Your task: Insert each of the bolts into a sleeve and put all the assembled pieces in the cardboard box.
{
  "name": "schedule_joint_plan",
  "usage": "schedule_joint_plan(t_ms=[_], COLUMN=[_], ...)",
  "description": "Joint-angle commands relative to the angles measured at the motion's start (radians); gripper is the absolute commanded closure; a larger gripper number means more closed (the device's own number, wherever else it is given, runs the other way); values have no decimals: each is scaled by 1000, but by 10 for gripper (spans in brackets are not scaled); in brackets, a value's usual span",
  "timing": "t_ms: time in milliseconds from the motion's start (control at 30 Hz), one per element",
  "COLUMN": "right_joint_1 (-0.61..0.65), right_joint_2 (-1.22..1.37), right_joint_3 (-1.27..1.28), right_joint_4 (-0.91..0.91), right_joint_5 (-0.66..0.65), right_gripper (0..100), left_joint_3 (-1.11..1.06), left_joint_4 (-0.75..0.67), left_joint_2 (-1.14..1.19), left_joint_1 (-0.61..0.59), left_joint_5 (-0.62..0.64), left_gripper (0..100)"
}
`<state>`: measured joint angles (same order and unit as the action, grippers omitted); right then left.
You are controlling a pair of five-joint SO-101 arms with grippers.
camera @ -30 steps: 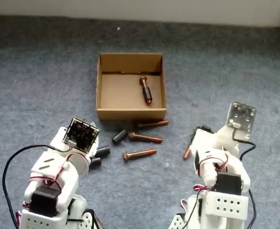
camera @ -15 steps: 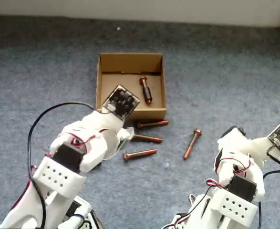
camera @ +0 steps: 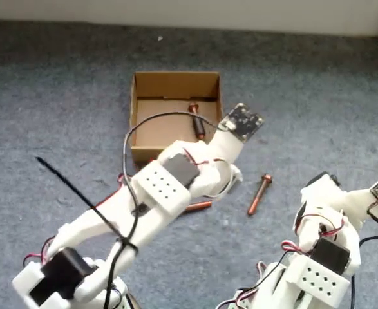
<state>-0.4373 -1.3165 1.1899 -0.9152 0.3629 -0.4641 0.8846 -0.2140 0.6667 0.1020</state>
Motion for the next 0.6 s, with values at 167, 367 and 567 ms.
schedule_joint_plan(t_ms=[167, 367, 567], right_joint_1=[-13, -13, -13], right_joint_2=[-18, -18, -18], right_joint_3=[-5, -5, -5], right_joint_4=[25, 25, 25], right_joint_5=[6, 6, 5], right_gripper=[993, 993, 993], left_joint_3=[315, 507, 641], left_joint_4=[-63, -60, -57], left_joint_2=[364, 602, 751], left_joint_1=[99, 108, 120], left_joint_5=[66, 83, 83], left_gripper=[800, 800, 800])
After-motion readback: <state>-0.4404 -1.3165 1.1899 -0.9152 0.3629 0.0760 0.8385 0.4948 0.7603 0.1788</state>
